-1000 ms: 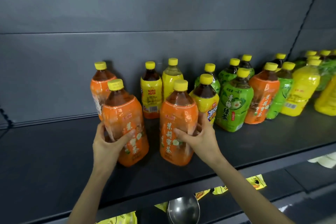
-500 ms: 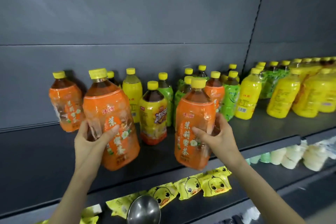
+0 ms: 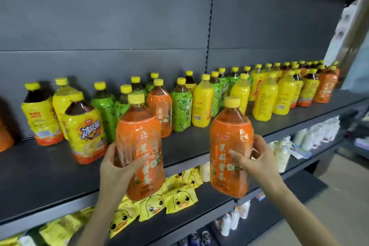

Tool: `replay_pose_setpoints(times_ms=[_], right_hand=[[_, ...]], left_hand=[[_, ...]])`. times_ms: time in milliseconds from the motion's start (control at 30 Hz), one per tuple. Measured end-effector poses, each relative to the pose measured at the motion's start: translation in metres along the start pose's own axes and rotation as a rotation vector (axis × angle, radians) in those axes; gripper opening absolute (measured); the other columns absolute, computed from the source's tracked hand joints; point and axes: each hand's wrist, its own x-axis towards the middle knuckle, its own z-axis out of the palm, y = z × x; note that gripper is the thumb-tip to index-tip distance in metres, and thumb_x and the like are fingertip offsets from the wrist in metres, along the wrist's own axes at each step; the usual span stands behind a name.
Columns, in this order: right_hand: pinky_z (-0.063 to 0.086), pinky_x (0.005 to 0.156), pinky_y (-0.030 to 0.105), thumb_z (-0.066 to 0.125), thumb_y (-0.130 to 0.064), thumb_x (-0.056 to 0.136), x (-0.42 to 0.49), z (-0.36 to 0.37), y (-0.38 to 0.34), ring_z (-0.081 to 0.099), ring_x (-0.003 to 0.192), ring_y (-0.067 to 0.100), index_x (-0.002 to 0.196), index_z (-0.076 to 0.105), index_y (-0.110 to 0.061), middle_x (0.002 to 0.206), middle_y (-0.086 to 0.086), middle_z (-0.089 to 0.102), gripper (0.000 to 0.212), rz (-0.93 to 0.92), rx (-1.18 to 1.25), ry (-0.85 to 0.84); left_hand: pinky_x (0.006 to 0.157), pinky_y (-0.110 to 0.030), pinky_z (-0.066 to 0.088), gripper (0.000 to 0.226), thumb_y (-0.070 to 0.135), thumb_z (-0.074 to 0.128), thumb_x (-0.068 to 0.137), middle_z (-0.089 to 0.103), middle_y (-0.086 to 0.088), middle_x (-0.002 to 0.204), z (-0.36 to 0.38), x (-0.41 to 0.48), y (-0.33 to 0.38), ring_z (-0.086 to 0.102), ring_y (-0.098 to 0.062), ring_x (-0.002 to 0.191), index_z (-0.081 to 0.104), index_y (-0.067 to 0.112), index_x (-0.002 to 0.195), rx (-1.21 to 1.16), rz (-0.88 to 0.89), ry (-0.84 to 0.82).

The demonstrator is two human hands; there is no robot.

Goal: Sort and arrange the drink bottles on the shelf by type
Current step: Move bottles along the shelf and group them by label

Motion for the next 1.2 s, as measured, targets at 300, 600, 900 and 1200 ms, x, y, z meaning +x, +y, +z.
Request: replay_pose_setpoints(times_ms=[300,600,900,1200], right_hand=[[0.055,0.063,0.020,0.078,-0.054,0.044,0.035,-0.100,0.039,0.069,0.086,0.009,0.110,0.055,-0.019,0.095,-0.008,0.071,0.078,0.049,-0.023,0.150],[0.055,0.064,0.021,0.079,-0.055,0.045,0.117,-0.178,0.089,0.067,0.090,0.008,0.110,0.054,-0.020,0.101,-0.004,0.068,0.078,0.087,-0.089,0.216],[0.057,0.067,0.028,0.081,-0.055,0.041,0.171,-0.264,0.129,0.069,0.088,0.011,0.109,0.055,-0.022,0.096,-0.008,0.070,0.079,0.147,-0.117,0.310],[0.058,0.070,0.030,0.079,-0.054,0.045,0.223,-0.355,0.163,0.068,0.090,0.009,0.110,0.055,-0.021,0.098,-0.007,0.070,0.076,0.111,-0.114,0.315]], left_hand=[[0.072,-0.028,0.050,0.087,0.053,0.078,0.033,0.066,0.008,0.106,0.123,0.024,-0.018,0.064,-0.012,0.095,0.054,0.035,0.115,0.000,0.001,-0.163],[0.069,-0.024,0.049,0.087,0.056,0.077,0.033,0.063,0.013,0.105,0.271,0.069,-0.056,0.062,-0.007,0.095,0.051,0.037,0.114,-0.033,-0.019,-0.273],[0.070,-0.022,0.049,0.082,0.058,0.077,0.031,0.063,0.013,0.107,0.404,0.100,-0.075,0.062,-0.003,0.092,0.051,0.043,0.108,-0.045,-0.028,-0.451],[0.074,-0.022,0.051,0.092,0.072,0.078,0.029,0.066,0.018,0.104,0.510,0.094,-0.079,0.063,0.001,0.093,0.051,0.044,0.113,-0.035,0.009,-0.466]])
